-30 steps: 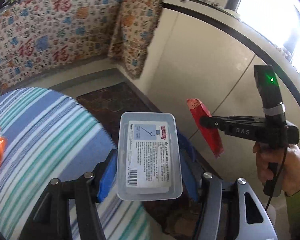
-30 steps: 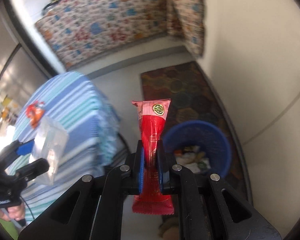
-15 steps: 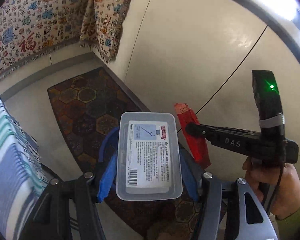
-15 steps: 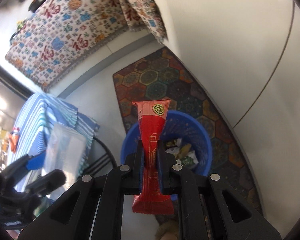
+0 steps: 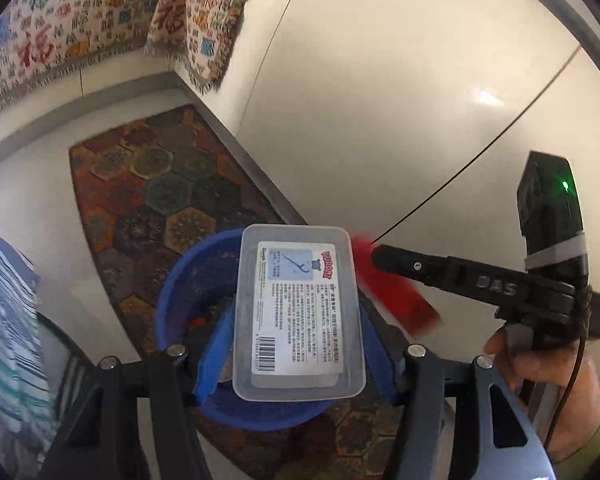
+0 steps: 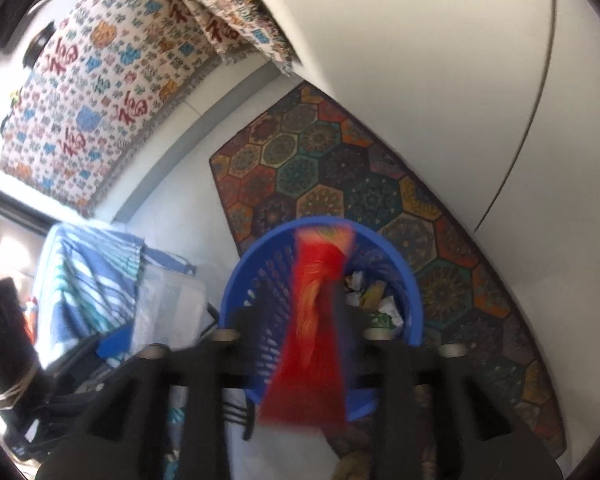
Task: Collect trash
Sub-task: 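Open both tools to drop the plastic box and red bar into the wastebasket, then move both open tools back over the red bag and orange can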
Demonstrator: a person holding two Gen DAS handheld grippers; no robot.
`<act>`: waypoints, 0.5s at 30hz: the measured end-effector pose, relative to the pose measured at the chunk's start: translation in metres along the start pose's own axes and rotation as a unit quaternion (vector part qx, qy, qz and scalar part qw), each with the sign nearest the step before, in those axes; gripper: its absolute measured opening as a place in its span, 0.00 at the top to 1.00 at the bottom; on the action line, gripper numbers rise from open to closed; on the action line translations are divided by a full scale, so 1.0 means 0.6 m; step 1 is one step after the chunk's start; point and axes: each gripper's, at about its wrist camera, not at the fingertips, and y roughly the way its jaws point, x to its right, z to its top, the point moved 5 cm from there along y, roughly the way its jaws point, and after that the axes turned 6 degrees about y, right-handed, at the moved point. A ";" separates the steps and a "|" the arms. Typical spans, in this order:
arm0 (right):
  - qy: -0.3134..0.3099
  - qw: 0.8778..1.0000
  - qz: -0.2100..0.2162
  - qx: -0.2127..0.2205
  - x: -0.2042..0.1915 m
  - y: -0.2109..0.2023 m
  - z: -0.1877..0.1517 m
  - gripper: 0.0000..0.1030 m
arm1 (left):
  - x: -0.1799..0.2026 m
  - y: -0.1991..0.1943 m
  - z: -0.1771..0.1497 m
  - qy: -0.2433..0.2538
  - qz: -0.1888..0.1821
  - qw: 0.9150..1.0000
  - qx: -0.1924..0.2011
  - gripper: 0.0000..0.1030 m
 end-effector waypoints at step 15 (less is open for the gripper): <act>-0.059 0.990 -0.014 0.126 -0.120 -0.150 -0.004 0.15 | 0.007 -0.266 -0.017 0.038 0.045 0.995 0.082 0.32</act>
